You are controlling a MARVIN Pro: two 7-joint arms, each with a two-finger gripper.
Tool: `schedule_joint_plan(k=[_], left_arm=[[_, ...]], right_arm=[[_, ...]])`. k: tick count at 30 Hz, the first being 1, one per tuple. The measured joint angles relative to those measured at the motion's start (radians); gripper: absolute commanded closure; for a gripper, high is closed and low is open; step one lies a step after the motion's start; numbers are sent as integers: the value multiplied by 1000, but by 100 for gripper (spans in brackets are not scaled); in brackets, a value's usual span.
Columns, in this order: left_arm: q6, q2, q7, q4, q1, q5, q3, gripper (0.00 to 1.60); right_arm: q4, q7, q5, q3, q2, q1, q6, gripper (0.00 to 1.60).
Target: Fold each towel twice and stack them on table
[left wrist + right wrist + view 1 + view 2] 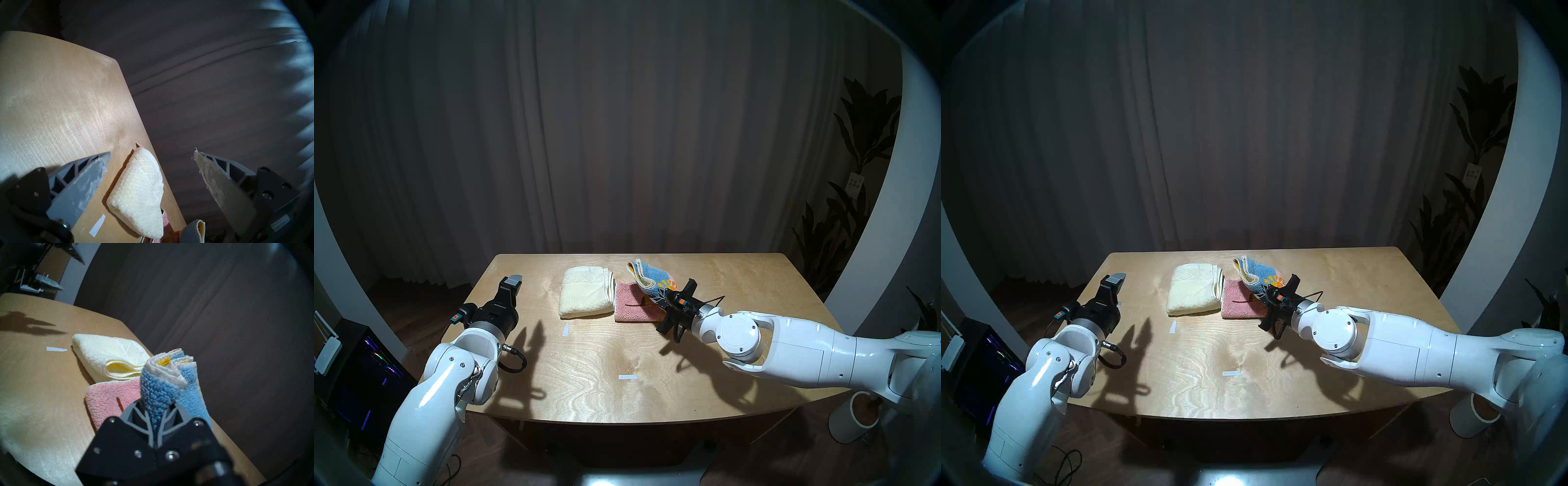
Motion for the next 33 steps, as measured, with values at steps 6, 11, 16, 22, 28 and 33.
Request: schedule_joint_plan(k=[6, 11, 16, 22, 28, 33], left_arm=[[-9, -1, -14, -9, 24, -10, -23, 0], [-14, -1, -27, -13, 41, -20, -42, 0], [-17, -1, -39, -13, 53, -28, -57, 0], [-18, -1, -54, -13, 63, -38, -71, 0], [-18, 0, -70, -9, 68, -47, -78, 0], [-17, 2, -80, -5, 67, -54, -78, 0]], right_arm=[[49, 5, -29, -16, -58, 15, 51, 160], [99, 5, -50, -25, -111, 29, 98, 160], [133, 23, -63, -38, -155, 41, 147, 160], [136, 48, -83, -64, -185, 56, 221, 160], [111, 23, -92, -66, -195, 58, 304, 160], [95, 1, -81, -59, -199, 56, 360, 160]])
